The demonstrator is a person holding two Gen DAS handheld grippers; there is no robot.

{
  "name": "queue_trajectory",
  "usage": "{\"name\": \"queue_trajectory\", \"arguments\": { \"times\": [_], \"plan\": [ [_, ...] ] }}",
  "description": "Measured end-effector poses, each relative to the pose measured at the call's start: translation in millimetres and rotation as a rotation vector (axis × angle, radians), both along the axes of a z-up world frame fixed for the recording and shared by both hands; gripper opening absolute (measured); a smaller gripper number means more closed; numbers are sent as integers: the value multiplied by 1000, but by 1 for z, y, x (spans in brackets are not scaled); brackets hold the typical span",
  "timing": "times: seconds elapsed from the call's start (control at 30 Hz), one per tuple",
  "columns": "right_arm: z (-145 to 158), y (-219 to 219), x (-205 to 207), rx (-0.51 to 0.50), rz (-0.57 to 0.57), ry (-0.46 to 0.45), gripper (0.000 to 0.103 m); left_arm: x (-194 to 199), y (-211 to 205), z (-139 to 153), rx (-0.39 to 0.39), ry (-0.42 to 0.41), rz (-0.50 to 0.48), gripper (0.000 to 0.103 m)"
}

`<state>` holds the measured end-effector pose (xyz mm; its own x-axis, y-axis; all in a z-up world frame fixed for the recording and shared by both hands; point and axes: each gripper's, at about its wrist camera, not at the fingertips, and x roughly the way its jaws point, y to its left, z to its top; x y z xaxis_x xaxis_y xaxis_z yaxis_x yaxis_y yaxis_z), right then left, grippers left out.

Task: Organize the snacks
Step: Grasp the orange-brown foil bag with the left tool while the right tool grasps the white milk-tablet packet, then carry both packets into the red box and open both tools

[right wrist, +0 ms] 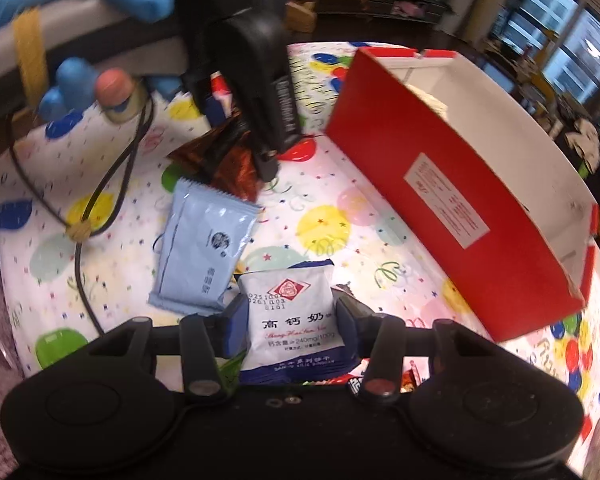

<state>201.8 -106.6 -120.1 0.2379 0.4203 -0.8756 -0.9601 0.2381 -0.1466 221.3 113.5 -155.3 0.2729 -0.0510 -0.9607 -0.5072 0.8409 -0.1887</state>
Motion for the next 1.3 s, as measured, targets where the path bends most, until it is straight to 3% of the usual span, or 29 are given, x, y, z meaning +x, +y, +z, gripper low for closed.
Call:
{"name": "queue_trajectory", "arguments": {
  "times": [0.4, 0.77, 1.3],
  "plan": [
    [31, -28, 15, 173, -288, 93, 46, -25, 17, 20, -53, -58, 24, 48],
    [62, -51, 25, 317, -468, 135, 46, -42, 14, 64, -54, -160, -14, 48],
    [99, -60, 79, 420, -612, 72, 46, 5, -19, 126, 25, -301, -134, 48]
  ]
}}
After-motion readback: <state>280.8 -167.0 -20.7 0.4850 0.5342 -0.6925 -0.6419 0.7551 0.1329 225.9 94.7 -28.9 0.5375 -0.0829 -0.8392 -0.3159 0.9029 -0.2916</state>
